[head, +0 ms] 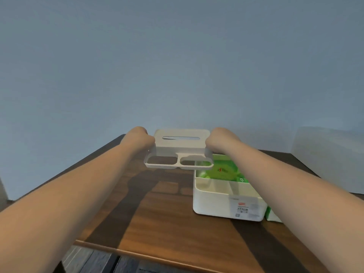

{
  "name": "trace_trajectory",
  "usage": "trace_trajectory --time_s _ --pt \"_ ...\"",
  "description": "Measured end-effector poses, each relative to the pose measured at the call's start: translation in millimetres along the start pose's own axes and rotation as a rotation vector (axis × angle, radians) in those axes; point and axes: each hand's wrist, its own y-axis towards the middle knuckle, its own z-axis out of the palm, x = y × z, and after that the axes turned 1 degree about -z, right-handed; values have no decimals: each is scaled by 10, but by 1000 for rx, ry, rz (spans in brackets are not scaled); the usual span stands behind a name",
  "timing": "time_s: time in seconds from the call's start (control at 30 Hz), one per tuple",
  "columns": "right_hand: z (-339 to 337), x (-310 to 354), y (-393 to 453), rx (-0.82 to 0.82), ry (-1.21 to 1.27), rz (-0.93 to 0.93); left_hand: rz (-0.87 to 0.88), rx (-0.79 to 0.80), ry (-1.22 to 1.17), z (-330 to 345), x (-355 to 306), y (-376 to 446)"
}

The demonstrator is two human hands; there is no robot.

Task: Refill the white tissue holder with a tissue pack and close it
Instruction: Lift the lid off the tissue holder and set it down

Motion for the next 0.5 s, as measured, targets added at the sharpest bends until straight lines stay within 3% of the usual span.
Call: trace_trajectory --time_s 0.23,0.5 --pt "454 681 297 70 -66 -92 -143 -1 45 -66 702 92" --pt "937 974 452 164 -231 -102 -222 47 144 86 1152 262"
